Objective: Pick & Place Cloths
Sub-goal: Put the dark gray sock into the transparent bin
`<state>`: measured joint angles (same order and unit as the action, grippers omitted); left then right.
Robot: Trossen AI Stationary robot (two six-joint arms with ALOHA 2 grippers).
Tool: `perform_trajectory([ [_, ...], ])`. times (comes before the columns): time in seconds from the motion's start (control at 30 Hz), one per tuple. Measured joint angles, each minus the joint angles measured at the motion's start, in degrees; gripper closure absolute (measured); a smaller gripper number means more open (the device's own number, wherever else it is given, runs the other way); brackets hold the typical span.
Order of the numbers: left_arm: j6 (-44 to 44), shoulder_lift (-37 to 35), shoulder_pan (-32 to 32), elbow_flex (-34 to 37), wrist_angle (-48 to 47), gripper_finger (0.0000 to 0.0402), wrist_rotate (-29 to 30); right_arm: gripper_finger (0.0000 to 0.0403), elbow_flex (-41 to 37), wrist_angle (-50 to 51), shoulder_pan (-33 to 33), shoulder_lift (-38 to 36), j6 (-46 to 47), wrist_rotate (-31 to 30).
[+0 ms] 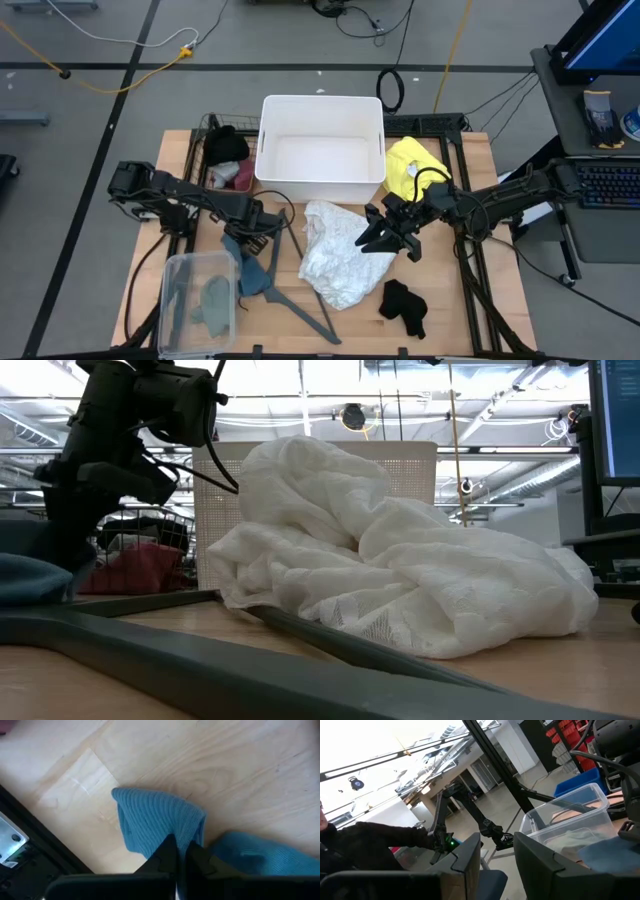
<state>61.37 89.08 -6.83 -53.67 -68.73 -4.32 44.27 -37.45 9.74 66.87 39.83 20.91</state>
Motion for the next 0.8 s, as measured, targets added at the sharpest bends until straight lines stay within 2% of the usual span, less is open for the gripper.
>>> perform_trajectory([
  [0.17, -1.68, 0.0, 0.0, -0.58, -0.19, 0.0397, -0.25, 0.0293, -0.01, 0.0, -0.01, 0.0, 0.0, 0.0],
  [0.33, -2.66, -0.79, 0.0, -4.59, -1.4, 0.0399, -0.64, 0.0293, -0.02, 0.0, 0.0, 0.0, 0.0, 0.0],
  [0.5, -2.73, -3.05, 0.0, -11.68, -4.65, 0.04, 0.25, 0.0293, 0.0, -0.01, 0.0, 0.0, 0.0, 0.0],
  [0.8, -2.61, -6.66, -1.72, -29.27, -10.44, 0.04, 1.92, 0.0293, -0.01, -0.02, -0.01, 0.0, 0.0, 0.0],
])
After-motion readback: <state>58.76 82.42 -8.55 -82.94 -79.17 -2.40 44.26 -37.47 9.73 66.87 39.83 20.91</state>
